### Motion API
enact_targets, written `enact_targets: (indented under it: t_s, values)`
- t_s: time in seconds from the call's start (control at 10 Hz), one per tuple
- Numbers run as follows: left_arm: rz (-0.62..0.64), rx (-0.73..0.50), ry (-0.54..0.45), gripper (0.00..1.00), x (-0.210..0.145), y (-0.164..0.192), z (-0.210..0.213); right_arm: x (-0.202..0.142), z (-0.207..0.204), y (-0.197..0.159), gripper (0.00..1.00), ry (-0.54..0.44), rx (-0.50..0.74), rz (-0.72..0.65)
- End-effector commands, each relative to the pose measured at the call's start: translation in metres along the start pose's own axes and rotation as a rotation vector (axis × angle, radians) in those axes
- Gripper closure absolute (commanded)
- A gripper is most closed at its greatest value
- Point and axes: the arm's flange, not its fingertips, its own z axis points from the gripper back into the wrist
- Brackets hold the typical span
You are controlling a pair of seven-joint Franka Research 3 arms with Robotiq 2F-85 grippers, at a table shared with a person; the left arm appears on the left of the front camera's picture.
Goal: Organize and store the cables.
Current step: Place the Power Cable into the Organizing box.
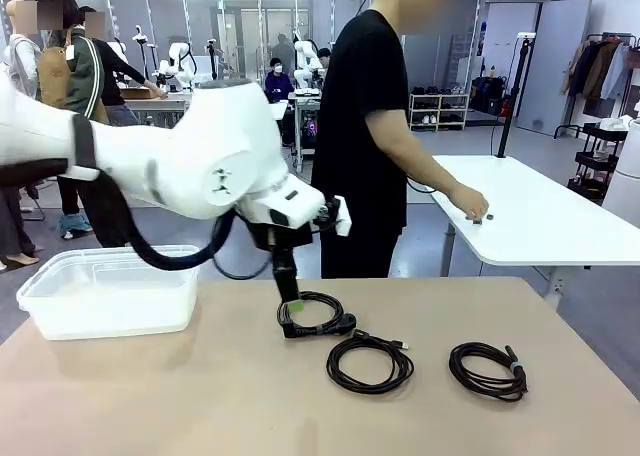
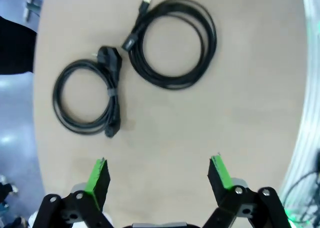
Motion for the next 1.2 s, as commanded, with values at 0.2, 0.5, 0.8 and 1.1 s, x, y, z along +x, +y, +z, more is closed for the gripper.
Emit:
enact_targets:
  t_s: [0.2, 0.5, 0.8, 1.1]
  values:
    - [0.078, -0.036, 0.015, 0.00, 0.026, 0.021, -0.017, 0.001, -0.001, 0.001, 0.00, 0.002, 0.003, 0.006]
    - [0.066, -0.017, 0.005, 0.00, 0.019, 0.012, -0.024, 0.001, -0.001, 0.001, 0.00, 0.002, 0.003, 0.006]
    - [0.066, -0.017, 0.005, 0.00, 0.019, 0.012, -0.024, 0.001, -0.001, 0.001, 0.00, 0.002, 0.003, 0.006]
    - [0.148, -0.074, 0.020, 0.00, 0.042, 0.034, -0.065, 0.001, -0.001, 0.001, 0.00, 0.002, 0.003, 0.006]
